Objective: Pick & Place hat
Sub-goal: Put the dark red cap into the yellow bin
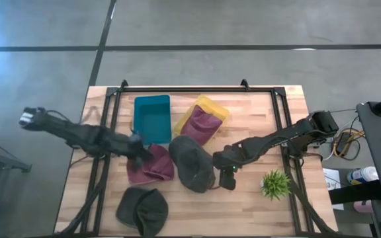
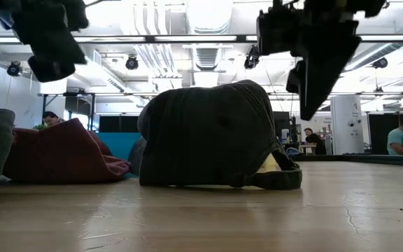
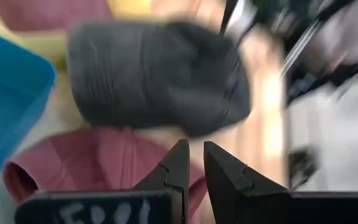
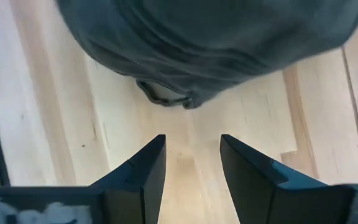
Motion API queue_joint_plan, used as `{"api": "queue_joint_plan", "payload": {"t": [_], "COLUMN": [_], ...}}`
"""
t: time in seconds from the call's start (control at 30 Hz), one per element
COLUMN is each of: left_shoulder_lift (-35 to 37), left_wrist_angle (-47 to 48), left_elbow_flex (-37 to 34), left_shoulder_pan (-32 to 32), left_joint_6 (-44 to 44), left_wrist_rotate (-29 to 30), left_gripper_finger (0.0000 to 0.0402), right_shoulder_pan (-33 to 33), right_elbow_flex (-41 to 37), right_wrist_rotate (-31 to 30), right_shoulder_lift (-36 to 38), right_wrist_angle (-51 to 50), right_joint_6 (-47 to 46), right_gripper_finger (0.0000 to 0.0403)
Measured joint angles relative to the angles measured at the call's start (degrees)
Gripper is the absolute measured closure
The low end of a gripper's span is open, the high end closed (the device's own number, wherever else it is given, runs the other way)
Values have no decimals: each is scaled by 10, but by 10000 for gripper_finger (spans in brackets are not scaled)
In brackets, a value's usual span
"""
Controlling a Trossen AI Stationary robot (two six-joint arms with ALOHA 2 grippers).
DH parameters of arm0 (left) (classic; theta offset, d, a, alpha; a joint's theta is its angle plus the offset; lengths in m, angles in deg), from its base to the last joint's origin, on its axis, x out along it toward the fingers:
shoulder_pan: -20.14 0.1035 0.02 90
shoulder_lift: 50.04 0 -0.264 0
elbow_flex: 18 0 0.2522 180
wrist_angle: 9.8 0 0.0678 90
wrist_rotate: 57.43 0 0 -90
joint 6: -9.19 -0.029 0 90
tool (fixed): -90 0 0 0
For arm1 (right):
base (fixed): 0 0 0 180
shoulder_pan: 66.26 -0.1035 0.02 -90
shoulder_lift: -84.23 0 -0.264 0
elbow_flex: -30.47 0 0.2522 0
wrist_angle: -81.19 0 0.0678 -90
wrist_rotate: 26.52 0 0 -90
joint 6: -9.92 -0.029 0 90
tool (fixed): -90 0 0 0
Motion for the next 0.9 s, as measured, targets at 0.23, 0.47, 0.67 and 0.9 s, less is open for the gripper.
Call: {"api": "queue_joint_plan", "payload": {"t": [0.23, 0.47, 0.67, 0.9], "left_shoulder_lift": [-186, -294, -329, -367], "left_wrist_angle": [22, 74, 85, 96], "left_elbow_flex": [108, 178, 215, 228], "left_shoulder_pan": [-55, -68, -87, -104], "left_joint_6": [-83, -59, -89, -155], "left_wrist_rotate": [-22, -26, -25, -2], "left_gripper_finger": [360, 325, 244, 216], "right_shoulder_pan": [-4, -9, -19, -31], "right_elbow_flex": [-18, -19, -19, -20], "right_wrist_rotate": [-3, -14, -17, -33], "right_shoulder_lift": [0, 0, 0, 0], "right_wrist_angle": [5, 5, 5, 4], "right_joint_6": [-6, -7, -4, -2], "right_gripper_finger": [255, 255, 255, 255]}}
